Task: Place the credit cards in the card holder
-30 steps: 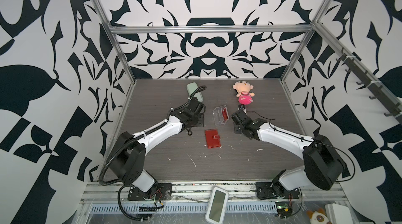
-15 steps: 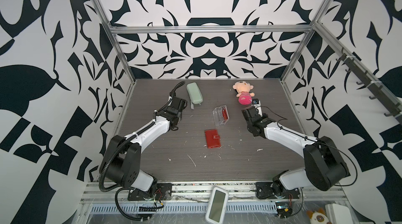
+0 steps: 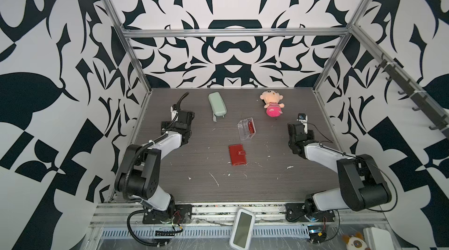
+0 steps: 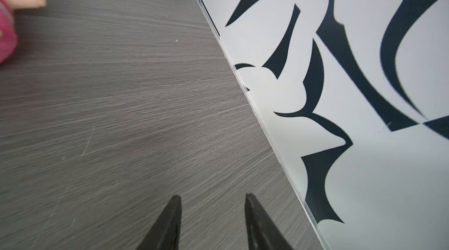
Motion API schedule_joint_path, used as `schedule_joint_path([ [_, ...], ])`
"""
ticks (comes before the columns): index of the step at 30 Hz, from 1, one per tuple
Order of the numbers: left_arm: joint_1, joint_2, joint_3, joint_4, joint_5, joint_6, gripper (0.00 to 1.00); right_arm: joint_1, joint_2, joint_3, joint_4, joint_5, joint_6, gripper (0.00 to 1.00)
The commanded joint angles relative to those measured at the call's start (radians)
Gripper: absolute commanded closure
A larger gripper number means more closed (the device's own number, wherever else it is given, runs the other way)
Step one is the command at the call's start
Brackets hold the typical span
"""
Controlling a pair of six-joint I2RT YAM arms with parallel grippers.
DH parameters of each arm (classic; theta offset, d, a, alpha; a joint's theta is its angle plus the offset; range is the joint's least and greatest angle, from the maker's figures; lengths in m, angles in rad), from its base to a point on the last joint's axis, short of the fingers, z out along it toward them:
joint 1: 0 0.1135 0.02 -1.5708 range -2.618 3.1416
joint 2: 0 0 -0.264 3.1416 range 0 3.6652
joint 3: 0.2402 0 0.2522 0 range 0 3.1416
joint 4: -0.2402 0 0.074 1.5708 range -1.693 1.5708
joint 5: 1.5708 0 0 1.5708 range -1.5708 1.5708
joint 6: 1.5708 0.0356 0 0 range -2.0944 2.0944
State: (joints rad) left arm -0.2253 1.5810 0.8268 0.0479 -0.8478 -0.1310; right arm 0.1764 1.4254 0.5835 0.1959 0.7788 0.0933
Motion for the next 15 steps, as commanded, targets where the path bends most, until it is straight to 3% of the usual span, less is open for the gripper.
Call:
schedule_joint_path([
  [1, 0.051, 0.026, -0.025, 0.113, -0.006, 0.011, 0.0, -0.026, -0.008, -0.024, 0.133, -0.092, -0.013, 0.52],
  [7, 0.167, 0.0, -0.113, 0.248, 0.22, -0.04, 0.0, -0.067, -0.013, -0.123, 0.34, -0.214, -0.037, 0.44],
  [10, 0.199, -0.03, -0.204, 0.406, 0.312, -0.03, 0.0, -0.084, -0.028, -0.165, 0.427, -0.287, -0.044, 0.43],
  [12, 0.215, -0.043, -0.27, 0.533, 0.363, -0.014, 0.0, -0.096, -0.032, -0.169, 0.433, -0.323, -0.047, 0.42],
  [15, 0.238, -0.06, -0.301, 0.564, 0.445, -0.015, 0.0, -0.11, -0.035, -0.174, 0.437, -0.378, -0.046, 0.42],
])
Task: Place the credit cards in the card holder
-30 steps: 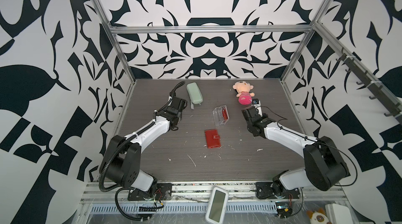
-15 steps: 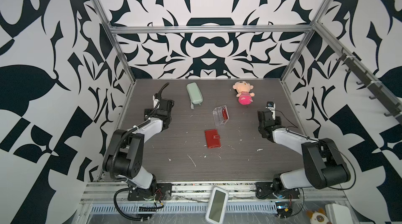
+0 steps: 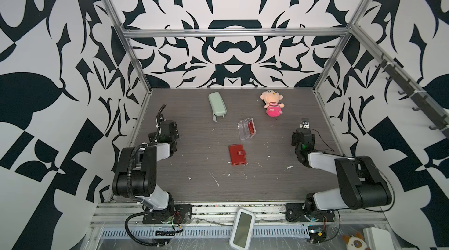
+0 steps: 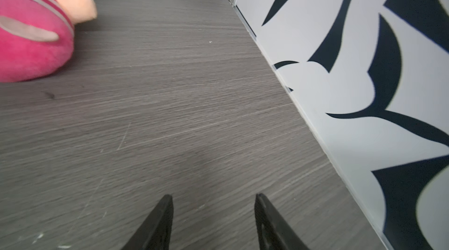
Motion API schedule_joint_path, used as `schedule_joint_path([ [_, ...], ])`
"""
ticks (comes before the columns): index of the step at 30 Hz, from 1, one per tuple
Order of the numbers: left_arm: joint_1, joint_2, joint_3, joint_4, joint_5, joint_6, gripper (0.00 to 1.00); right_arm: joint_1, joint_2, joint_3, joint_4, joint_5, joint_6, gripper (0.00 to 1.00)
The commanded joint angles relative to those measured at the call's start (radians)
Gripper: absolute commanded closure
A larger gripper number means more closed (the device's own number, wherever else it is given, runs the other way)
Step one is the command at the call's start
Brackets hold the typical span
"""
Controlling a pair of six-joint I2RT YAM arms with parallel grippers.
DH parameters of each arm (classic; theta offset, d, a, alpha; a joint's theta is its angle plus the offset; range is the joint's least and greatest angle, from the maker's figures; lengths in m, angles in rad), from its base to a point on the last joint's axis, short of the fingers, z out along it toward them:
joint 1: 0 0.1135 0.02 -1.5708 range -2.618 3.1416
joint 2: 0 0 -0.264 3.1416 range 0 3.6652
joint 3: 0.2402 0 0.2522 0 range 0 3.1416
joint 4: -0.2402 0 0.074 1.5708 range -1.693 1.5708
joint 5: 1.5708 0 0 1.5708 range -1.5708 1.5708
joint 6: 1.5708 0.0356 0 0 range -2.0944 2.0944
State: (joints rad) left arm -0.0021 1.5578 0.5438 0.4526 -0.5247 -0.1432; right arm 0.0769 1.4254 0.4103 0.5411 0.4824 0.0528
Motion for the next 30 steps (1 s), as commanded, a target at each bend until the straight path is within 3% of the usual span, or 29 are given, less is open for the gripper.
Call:
schedule_joint_path([
  [1, 0.02, -0.038, -0.028, 0.174, 0.147, 0.002, 0.0, -0.015, -0.037, -0.003, 0.092, -0.099, 0.0, 0.41],
  [4, 0.026, -0.044, -0.094, 0.292, 0.214, 0.021, 0.0, -0.038, -0.043, -0.038, 0.176, -0.206, 0.031, 0.41],
  [12, 0.041, -0.002, -0.188, 0.497, 0.325, 0.05, 0.0, -0.05, 0.021, -0.141, 0.442, -0.321, 0.032, 0.4],
  [20, 0.042, -0.006, -0.17, 0.457, 0.31, 0.044, 0.0, -0.049, 0.145, -0.145, 0.574, -0.341, 0.027, 0.34],
  [23, 0.041, -0.005, -0.171, 0.456, 0.31, 0.042, 0.0, -0.05, 0.124, -0.119, 0.482, -0.326, 0.032, 0.33],
  [28, 0.04, -0.005, -0.174, 0.46, 0.303, 0.042, 0.0, -0.049, 0.132, -0.118, 0.498, -0.303, 0.039, 0.19],
  [29, 0.04, -0.006, -0.174, 0.461, 0.282, 0.034, 0.0, -0.048, 0.131, -0.119, 0.497, -0.303, 0.039, 0.02],
  [30, 0.04, -0.005, -0.175, 0.464, 0.269, 0.029, 0.0, -0.047, 0.131, -0.117, 0.493, -0.303, 0.039, 0.0],
])
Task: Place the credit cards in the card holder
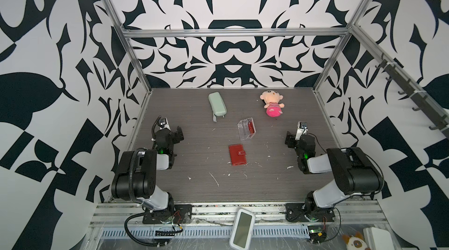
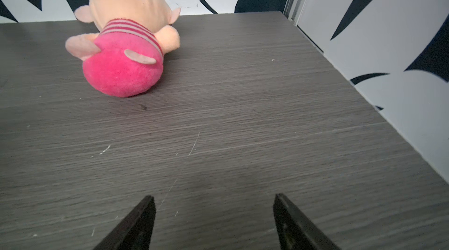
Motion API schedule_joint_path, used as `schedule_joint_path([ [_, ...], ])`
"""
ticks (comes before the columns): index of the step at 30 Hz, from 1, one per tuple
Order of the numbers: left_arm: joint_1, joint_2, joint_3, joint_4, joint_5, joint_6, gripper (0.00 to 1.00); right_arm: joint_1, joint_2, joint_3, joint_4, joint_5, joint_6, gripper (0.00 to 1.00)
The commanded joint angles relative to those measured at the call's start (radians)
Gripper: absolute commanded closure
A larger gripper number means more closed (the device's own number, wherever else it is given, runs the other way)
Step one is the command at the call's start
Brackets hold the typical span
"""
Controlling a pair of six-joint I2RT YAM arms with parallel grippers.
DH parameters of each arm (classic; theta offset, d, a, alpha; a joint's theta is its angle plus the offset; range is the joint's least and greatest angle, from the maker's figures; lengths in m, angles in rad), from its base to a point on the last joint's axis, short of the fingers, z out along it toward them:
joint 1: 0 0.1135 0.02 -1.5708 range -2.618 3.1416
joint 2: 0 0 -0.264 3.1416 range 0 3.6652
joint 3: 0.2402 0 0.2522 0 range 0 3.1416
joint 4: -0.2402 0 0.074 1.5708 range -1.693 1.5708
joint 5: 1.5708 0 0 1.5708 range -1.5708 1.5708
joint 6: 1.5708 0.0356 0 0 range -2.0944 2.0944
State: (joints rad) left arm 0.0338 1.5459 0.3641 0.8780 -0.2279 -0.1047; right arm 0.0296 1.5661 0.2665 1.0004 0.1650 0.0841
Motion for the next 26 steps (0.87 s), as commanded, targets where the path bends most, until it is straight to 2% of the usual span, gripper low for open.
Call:
schedule_joint_path([
  [1, 0.004, 0.008, 0.006, 0.039, -0.031, -0.013, 0.0, 0.001, -0.009, 0.027, 0.036, 0.016, 0.008, 0.0],
  [26, 0.007, 0.004, 0.0, 0.046, -0.034, -0.024, 0.0, 0.001, -0.009, 0.022, 0.043, 0.014, 0.006, 0.0],
])
